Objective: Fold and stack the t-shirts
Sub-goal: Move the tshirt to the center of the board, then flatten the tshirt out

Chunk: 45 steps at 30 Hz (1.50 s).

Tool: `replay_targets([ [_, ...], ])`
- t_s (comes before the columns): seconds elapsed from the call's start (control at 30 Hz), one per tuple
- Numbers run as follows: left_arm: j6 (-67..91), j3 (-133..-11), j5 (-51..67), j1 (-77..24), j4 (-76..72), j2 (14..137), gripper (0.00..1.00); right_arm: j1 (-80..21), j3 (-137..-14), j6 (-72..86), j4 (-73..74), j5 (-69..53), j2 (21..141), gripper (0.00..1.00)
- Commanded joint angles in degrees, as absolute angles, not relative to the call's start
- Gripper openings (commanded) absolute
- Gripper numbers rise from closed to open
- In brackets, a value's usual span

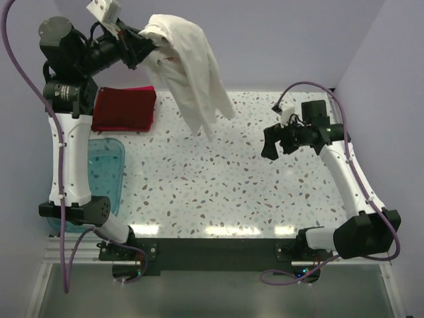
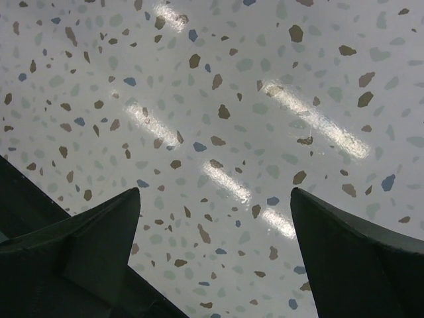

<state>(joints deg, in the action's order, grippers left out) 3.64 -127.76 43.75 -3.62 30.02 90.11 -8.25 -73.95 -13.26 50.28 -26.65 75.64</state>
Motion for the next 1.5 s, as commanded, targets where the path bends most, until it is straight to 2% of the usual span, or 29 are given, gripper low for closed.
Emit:
replay_targets([
  [0.0,15.48,-125.35,51.31,-3.60,12.13,89.92,0.11,-6.86,-73.39,-11.16,46.85,-23.38,71.99,0.99],
  [0.03,14.42,-120.20,52.63,-3.34,12.83,89.13,0.58,-5.90,-73.48,-10.99,46.50,-23.29,71.03,0.99],
  [0.07,13.11,-116.41,53.86,-2.99,13.96,86.51,0.82,-5.28,-73.82,-11.25,46.67,-23.38,70.58,0.99],
  [0.1,9.09,-112.02,53.88,-2.38,17.19,84.83,1.00,-4.75,-74.18,-11.77,46.93,-23.29,70.23,0.99],
  [0.2,3.01,-86.15,53.69,7.68,18.03,77.10,1.00,-1.94,-74.97,-14.84,49.30,-23.20,69.08,0.99],
  [0.3,-6.89,-77.55,52.56,11.42,24.65,74.97,1.00,-0.18,-73.83,-19.67,53.25,-23.90,68.91,0.99],
  [0.4,-15.02,-73.59,53.96,10.29,30.75,75.67,1.00,-0.18,-71.55,-24.51,57.12,-23.64,70.22,0.99],
  [0.53,-25.83,-72.95,43.63,0.81,40.15,78.65,0.98,-0.26,-70.93,-29.44,63.89,-24.34,75.14,0.99],
  [0.6,-27.42,-70.77,42.37,-2.79,41.04,79.01,0.92,-0.79,-70.58,-30.31,64.86,-25.30,77.24,0.98],
  [0.67,-27.42,-69.44,42.10,-4.21,40.96,80.24,0.86,-2.19,-69.35,-30.94,66.36,-24.44,78.13,0.88],
  [0.7,-27.86,-68.91,41.58,-5.87,41.57,80.94,0.78,-4.29,-68.65,-30.85,65.92,-22.78,78.66,0.84],
  [0.73,-28.04,-68.56,40.27,-6.85,41.83,82.51,0.74,-5.79,-66.82,-30.50,65.48,-21.20,79.10,0.79],
  [0.8,-27.60,-66.90,37.81,-9.82,40.79,84.19,0.73,-10.43,-64.79,-29.28,63.21,-17.51,79.71,0.77],
  [1.03,-23.04,-67.14,26.49,-11.60,34.28,93.06,0.78,-14.68,-63.62,-25.49,54.32,-9.86,85.85,0.76],
  [1.33,-14.68,-81.90,19.88,-5.63,37.51,104.65,0.77,-11.78,-73.99,-30.32,54.14,-6.85,91.48,0.75],
  [1.47,-13.97,-85.60,16.27,-3.78,38.50,109.15,0.80,-11.07,-76.02,-32.34,53.53,-6.07,95.71,0.82],
])
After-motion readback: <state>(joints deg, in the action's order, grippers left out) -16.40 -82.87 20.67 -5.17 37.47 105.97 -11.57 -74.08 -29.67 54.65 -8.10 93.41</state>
